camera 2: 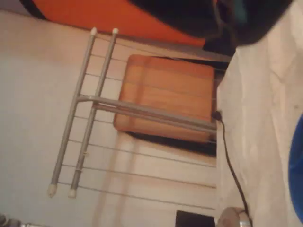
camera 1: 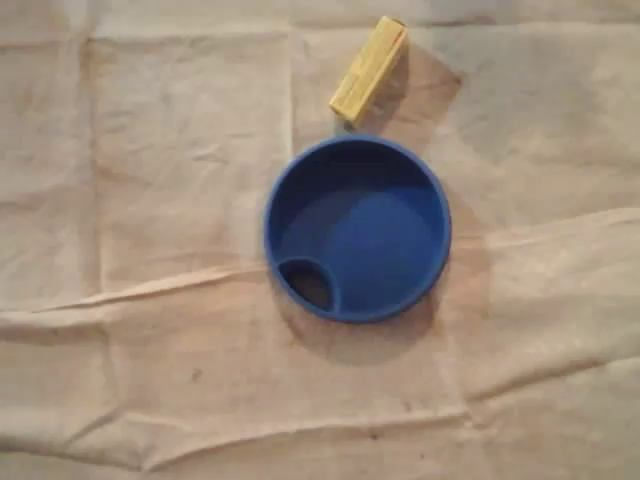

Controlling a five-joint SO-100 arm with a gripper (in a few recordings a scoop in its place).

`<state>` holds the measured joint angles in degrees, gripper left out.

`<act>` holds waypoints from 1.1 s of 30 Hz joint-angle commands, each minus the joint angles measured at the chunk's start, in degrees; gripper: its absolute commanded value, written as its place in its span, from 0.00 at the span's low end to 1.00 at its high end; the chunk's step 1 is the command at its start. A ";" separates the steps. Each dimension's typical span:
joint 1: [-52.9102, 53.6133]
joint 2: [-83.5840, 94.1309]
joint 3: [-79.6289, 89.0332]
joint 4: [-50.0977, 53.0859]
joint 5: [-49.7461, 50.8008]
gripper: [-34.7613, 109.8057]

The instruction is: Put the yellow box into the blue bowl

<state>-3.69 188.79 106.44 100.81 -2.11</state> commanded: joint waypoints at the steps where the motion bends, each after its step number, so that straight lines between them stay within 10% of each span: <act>1: 0.18 2.37 -0.18 0.00 0.70 0.24; 33: -0.44 2.37 -0.18 0.00 0.62 0.24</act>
<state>-3.69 188.79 106.44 100.81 -2.11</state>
